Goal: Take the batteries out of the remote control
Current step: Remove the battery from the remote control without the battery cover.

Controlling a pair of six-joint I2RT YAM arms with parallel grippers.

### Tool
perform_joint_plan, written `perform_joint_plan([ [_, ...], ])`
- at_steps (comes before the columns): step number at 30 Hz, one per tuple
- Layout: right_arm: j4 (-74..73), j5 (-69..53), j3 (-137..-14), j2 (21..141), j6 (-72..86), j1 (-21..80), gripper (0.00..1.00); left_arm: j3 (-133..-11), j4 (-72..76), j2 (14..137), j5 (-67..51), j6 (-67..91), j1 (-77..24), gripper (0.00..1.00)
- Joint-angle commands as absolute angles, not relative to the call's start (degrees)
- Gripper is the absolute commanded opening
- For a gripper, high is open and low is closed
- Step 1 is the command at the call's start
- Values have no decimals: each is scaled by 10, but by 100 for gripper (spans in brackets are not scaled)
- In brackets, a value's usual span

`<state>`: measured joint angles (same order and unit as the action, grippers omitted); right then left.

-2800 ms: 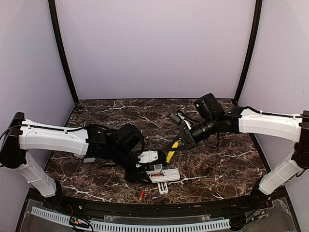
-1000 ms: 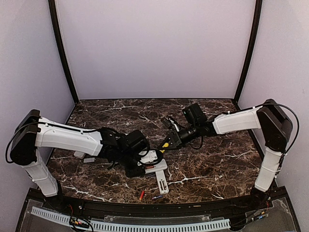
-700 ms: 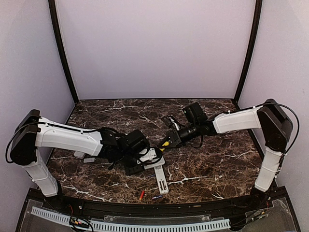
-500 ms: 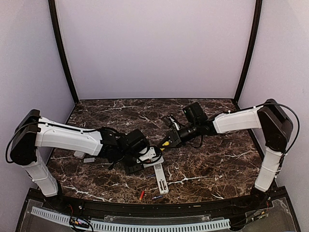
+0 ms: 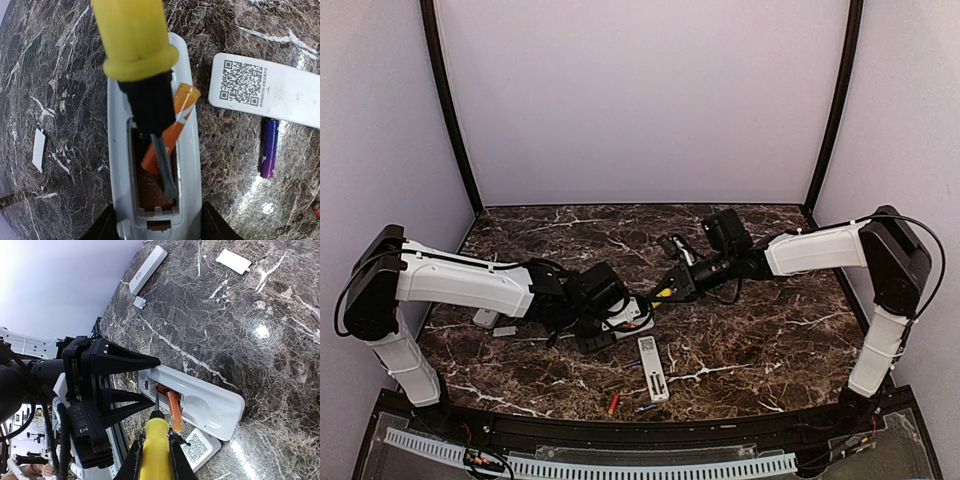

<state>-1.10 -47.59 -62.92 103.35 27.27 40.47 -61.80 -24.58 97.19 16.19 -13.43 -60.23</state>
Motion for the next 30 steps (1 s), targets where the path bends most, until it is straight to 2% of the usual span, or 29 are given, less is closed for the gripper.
perform_joint_plan([
  [1, 19, -486, -603, 1014, 299, 405, 0, -633, -261, 977, 186, -127, -595, 13],
  [15, 55, -436, -567, 962, 314, 403, 0, -636, -266, 987, 193, -117, -590, 13],
  [30, 125, -243, -445, 817, 360, 370, 0, -625, -262, 937, 22, 71, -502, 14],
])
